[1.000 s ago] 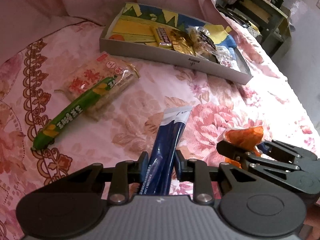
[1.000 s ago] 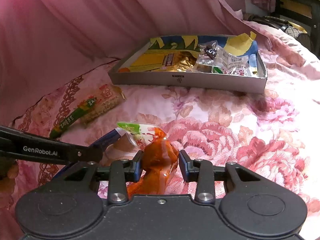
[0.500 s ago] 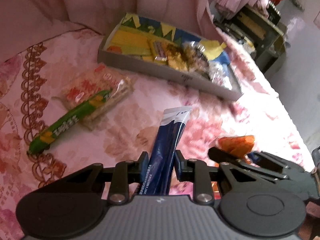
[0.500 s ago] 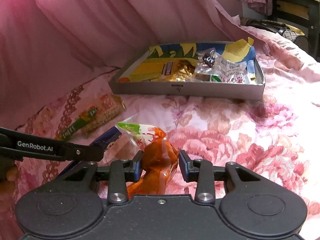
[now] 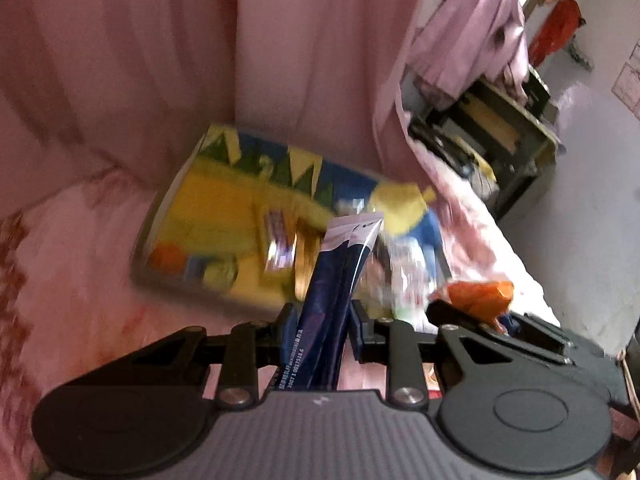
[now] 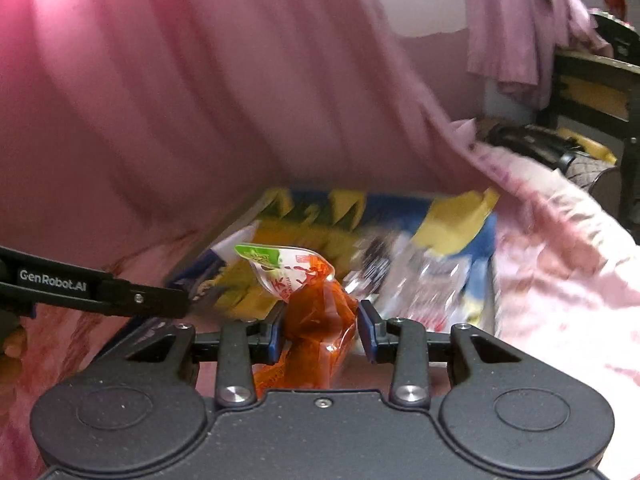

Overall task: Organize snacks
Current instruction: 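Carry the blue tube and orange chip bag toward the tray, then lower the tube and chip bag into the tray and open both tools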

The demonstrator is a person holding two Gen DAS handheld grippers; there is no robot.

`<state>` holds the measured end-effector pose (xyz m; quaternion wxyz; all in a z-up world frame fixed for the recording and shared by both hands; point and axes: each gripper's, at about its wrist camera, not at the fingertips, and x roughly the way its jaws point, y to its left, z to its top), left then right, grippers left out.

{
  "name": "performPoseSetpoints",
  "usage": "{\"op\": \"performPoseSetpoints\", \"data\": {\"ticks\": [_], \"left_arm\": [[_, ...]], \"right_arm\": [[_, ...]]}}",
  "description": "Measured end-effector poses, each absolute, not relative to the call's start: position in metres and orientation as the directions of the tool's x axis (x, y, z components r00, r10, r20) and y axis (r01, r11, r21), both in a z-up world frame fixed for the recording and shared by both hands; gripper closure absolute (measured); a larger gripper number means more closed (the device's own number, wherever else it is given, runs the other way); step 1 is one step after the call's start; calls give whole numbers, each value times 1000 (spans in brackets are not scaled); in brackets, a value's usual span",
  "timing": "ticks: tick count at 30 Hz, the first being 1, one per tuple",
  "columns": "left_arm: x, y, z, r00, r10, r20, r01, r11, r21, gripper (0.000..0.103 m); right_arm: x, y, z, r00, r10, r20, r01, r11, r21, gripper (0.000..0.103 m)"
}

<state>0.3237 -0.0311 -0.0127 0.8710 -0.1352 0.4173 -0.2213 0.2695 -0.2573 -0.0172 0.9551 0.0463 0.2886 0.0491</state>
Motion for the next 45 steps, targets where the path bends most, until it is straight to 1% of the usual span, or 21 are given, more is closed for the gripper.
{"op": "performPoseSetpoints", "data": {"ticks": [5, 7, 8, 9, 11, 16, 23, 28, 29, 31, 32, 35, 36, 37, 39, 40, 45], "left_arm": [[375, -60, -17, 589, -490, -642, 278, 869, -408, 73], [390, -75, -22, 595, -488, -639, 283, 871, -401, 73], [396, -82, -25, 595, -487, -639, 285, 872, -398, 73], [401, -88, -29, 596, -484, -641, 285, 874, -394, 73], [409, -101, -36, 593, -479, -647, 287, 877, -386, 74], [418, -120, -57, 578, -457, -676, 281, 890, -360, 73], [415, -129, -73, 589, -417, -693, 265, 909, -322, 73], [415, -129, -73, 589, -400, -703, 248, 916, -314, 68], [414, -128, -73, 588, -402, -702, 243, 915, -321, 66], [413, -126, -71, 589, -401, -702, 231, 916, -329, 53], [412, -125, -69, 593, -398, -700, 226, 917, -330, 51], [407, -121, -61, 615, -385, -688, 221, 922, -319, 41], [404, -119, -57, 626, -378, -682, 219, 925, -312, 35], [401, -118, -54, 640, -370, -673, 215, 928, -306, 30], [393, -113, -44, 671, -356, -650, 211, 933, -292, 24], [390, -111, -39, 685, -348, -640, 208, 935, -286, 20], [368, -97, -12, 746, -311, -589, 190, 947, -259, 9]], "right_arm": [[308, -287, -25, 850, 55, -525, 10, 993, 119, 64], [321, -297, -28, 854, 22, -520, 35, 994, 99, 64], [325, -300, -29, 855, 8, -518, 43, 995, 86, 65], [330, -304, -31, 853, -3, -521, 51, 996, 77, 68], [341, -311, -35, 845, -13, -534, 59, 996, 69, 68], [354, -317, -50, 818, 6, -575, 58, 994, 92, 68], [359, -321, -59, 814, 11, -581, 73, 990, 120, 68], [357, -326, -59, 817, -7, -577, 96, 988, 124, 62], [356, -327, -58, 820, -5, -573, 97, 987, 131, 60], [354, -329, -54, 827, -4, -561, 98, 986, 138, 53], [352, -329, -53, 831, -8, -556, 99, 986, 134, 47], [346, -327, -46, 844, -14, -536, 94, 988, 123, 39], [344, -326, -43, 850, -18, -527, 94, 988, 118, 35], [341, -325, -39, 856, -22, -516, 94, 989, 114, 33], [334, -324, -32, 869, -25, -494, 90, 990, 109, 26], [329, -323, -27, 876, -25, -481, 88, 990, 109, 25], [306, -320, -2, 907, -23, -420, 85, 988, 129, 16]]}}
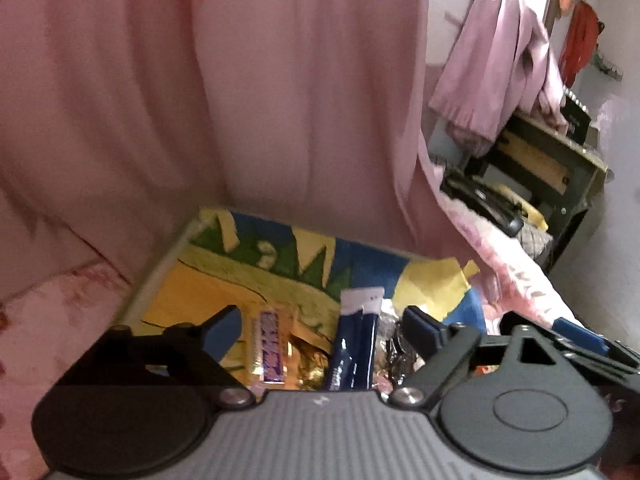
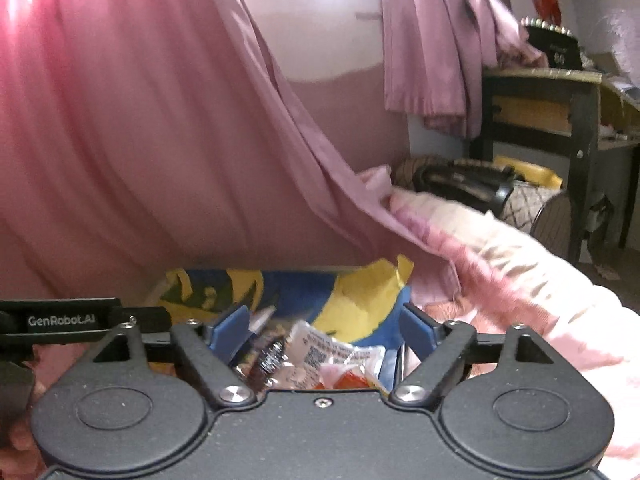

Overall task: Organize snacks
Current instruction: 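Lower the tube and chip bag into the tray and open both tools, then lift both tools from the tray back over the remaining snacks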

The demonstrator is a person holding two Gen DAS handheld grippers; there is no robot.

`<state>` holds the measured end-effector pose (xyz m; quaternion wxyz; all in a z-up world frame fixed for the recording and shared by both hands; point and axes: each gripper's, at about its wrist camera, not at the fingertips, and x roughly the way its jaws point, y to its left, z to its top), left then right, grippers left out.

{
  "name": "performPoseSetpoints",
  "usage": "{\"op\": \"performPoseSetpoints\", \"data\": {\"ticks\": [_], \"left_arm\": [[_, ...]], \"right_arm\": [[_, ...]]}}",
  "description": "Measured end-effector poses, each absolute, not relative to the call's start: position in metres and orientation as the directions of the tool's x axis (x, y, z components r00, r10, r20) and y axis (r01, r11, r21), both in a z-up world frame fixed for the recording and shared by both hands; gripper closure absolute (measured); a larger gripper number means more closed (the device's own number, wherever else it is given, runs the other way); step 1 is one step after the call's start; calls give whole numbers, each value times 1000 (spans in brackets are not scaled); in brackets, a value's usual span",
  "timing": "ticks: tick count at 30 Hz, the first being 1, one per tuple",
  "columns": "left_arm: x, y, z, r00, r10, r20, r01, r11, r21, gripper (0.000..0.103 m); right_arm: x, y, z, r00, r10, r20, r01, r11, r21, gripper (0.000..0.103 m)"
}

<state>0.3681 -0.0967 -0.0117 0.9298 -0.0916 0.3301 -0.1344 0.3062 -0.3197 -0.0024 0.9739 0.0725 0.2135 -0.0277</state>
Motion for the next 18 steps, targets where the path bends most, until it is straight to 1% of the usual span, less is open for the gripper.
{"op": "performPoseSetpoints", "data": {"ticks": [1, 3, 4, 9, 18], "left_arm": [[362, -93, -6, 759, -302, -577, 186, 950, -252, 5], [351, -87, 4, 782, -283, -556, 177, 955, -238, 3], [344, -84, 9, 792, -275, -545, 175, 958, -228, 2], [309, -70, 30, 832, -238, -501, 166, 969, -185, 0], [238, -42, 46, 856, -185, -483, 131, 981, -144, 0]], "right_arm": [[300, -319, 3, 913, -21, -408, 83, 987, 134, 14], [289, -316, 12, 923, -16, -384, 75, 988, 137, 9], [284, -315, 17, 928, -14, -373, 69, 988, 135, 8], [249, -307, 35, 949, -7, -315, 53, 989, 137, 1], [180, -292, 48, 968, 8, -252, 28, 990, 138, 1]]}}
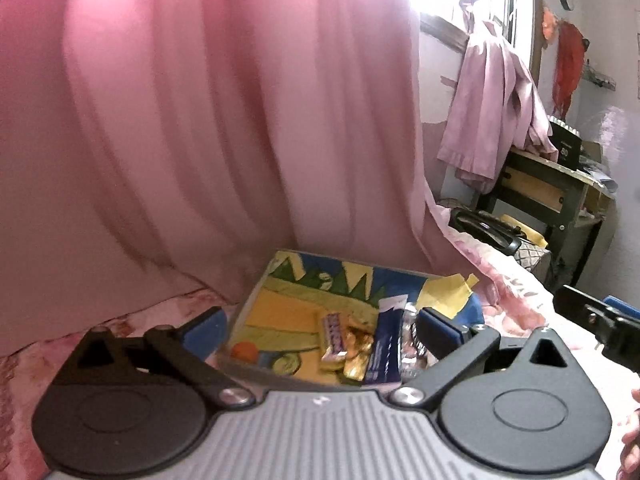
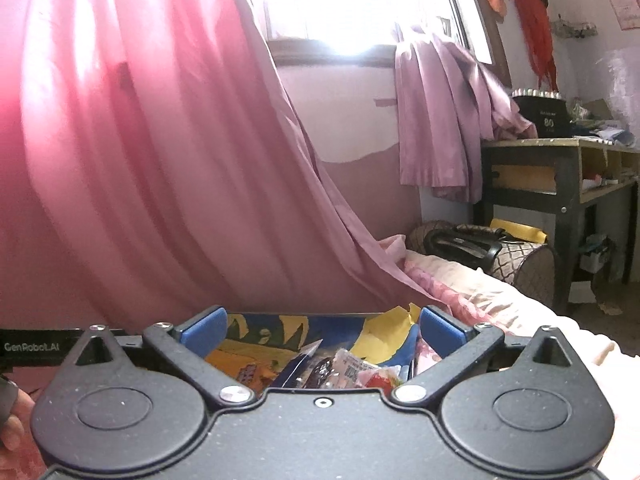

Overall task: Organize snacks
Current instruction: 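Lift both tools from the tray back over the remaining snacks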

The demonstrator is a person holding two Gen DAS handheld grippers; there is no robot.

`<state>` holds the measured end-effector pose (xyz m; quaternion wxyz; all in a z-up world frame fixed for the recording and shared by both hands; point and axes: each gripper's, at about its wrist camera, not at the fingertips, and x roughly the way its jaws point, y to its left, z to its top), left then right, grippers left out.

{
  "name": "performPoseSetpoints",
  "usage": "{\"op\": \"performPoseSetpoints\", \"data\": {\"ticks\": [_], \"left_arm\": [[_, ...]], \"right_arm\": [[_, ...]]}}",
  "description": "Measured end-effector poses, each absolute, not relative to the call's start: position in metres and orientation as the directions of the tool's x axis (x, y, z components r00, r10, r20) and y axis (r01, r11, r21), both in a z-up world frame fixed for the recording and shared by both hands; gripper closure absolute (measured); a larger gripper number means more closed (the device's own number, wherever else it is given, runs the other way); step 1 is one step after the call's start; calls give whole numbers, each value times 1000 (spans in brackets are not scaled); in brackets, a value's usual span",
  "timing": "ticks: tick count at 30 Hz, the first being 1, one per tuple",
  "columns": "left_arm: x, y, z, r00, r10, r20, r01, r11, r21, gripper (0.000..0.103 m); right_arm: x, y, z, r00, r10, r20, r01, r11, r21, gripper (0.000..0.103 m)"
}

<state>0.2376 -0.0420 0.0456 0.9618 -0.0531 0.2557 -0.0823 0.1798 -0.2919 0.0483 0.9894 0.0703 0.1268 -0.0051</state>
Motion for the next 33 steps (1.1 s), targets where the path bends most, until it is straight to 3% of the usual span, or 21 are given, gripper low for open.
{"op": "performPoseSetpoints", "data": {"ticks": [16, 33], "left_arm": [[142, -9, 15, 839, -94, -537, 48, 994, -99, 0], [109, 11, -3, 801, 1, -599, -15, 1000, -19, 0]], "right_arm": [[93, -256, 27, 952, 49, -301, -7, 990, 139, 1], [67, -222, 5, 908, 94, -408, -47, 991, 124, 1]]}}
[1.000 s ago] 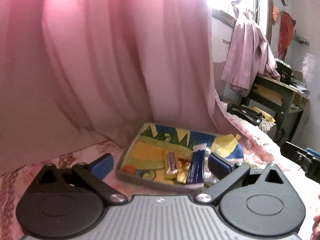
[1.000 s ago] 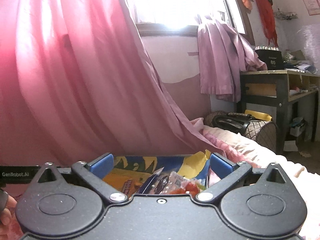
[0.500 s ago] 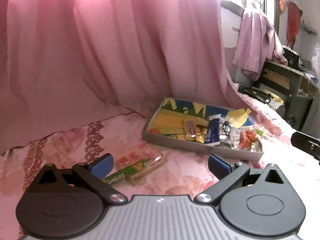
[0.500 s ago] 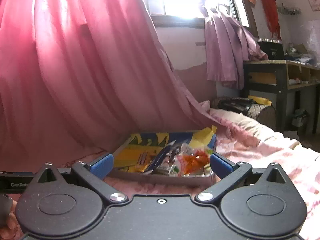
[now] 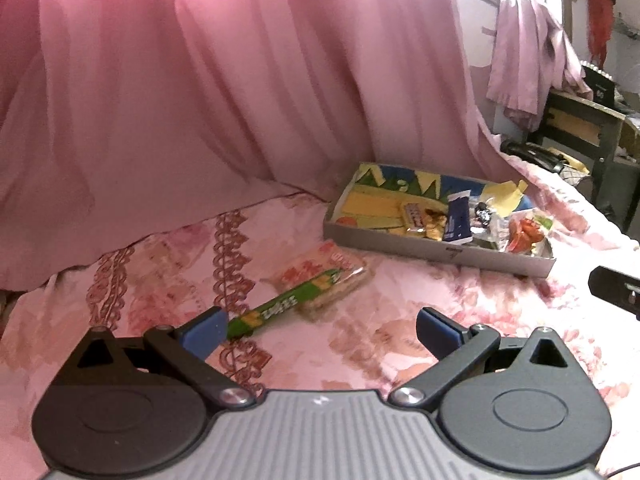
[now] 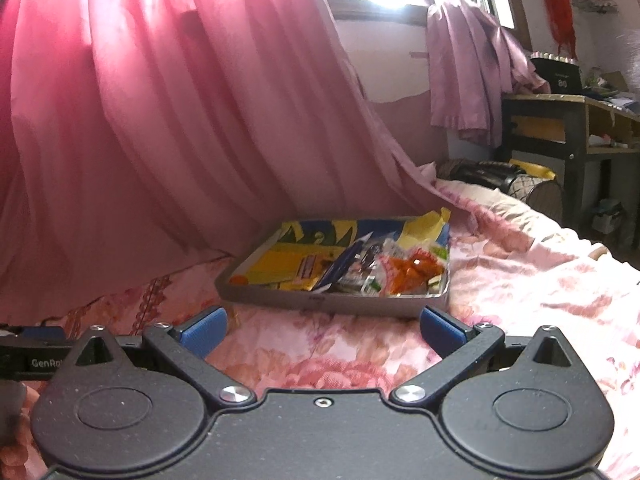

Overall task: Organize snacks
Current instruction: 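Lift both tools from the tray back over the remaining snacks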

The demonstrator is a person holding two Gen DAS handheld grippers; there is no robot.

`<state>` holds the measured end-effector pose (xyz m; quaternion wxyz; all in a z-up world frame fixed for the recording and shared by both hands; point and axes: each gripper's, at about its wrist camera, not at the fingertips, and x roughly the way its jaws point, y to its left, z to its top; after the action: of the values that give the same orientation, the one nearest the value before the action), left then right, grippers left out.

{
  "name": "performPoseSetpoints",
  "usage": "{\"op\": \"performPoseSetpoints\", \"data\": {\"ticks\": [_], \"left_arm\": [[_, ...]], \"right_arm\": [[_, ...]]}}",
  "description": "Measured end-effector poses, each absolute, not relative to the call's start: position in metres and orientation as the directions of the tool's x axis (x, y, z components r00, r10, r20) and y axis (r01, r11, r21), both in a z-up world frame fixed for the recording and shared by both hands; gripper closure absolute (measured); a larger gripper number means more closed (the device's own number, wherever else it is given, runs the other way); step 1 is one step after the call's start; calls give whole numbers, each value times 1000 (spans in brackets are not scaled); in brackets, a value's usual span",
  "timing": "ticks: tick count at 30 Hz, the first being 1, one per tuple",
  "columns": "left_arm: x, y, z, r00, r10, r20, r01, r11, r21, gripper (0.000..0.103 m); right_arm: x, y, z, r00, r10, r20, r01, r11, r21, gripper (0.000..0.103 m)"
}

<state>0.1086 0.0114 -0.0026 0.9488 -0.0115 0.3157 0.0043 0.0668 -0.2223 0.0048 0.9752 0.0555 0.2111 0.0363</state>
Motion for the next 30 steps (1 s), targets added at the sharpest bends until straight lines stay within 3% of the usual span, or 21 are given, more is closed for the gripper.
{"op": "performPoseSetpoints", "data": {"ticks": [12, 30], "left_arm": [[114, 26, -12, 735, 74, -674, -115, 993, -17, 0], [130, 43, -20, 673, 57, -737, -168, 983, -76, 0]], "right_arm": [[71, -200, -9, 868, 141, -476, -111, 990, 90, 1], [89, -187, -25, 822, 156, -548, -128, 988, 89, 1]]}}
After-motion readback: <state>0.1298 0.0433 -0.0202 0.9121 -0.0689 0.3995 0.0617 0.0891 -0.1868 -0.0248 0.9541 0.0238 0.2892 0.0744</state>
